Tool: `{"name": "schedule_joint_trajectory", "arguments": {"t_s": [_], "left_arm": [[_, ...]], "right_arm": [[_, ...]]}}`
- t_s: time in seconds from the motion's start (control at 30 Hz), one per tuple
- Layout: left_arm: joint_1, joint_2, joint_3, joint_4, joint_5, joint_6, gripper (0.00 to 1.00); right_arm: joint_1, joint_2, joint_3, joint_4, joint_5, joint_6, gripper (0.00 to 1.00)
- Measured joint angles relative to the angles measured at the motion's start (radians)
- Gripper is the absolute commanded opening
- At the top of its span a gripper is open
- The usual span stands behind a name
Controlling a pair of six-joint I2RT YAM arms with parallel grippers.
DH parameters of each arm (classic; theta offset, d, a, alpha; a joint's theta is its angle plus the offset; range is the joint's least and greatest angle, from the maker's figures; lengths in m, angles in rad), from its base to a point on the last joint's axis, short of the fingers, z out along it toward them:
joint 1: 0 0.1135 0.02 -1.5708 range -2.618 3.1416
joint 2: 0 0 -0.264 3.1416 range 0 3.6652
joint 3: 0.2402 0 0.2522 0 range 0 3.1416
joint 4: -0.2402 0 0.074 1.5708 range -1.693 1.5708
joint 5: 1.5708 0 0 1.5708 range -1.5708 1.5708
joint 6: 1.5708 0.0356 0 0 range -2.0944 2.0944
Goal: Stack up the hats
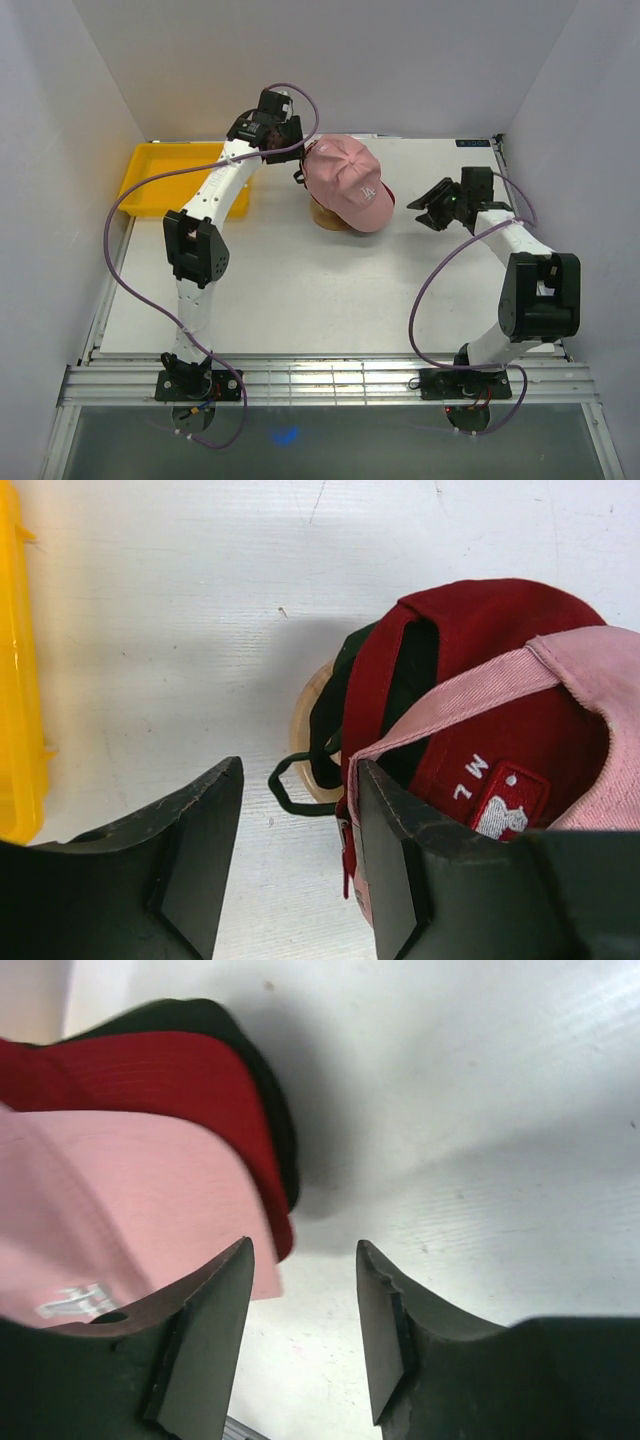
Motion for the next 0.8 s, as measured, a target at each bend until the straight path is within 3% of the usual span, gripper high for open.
{"name": "schedule_joint_trajectory", "arguments": {"t_s": [0.23,0.6,0.8], "left_arm": [[0.016,-0.019,0.006,-0.013,0.005,0.016,0.75],[0.055,-0.082,0.060,-0.011,0.013,0.039,0.80],[0.066,-0.129,0.072,0.066,0.165,0.061,0.82]], "right_arm": [[0.000,-0.079,0.042,0.017,-0.033,-0.024,0.59],[0.029,-0.077,0.139,0.013,-0.083,-0.095,0.61],[0.066,-0.047,0.213,0.010,-0.081,-0.138,0.63]]}}
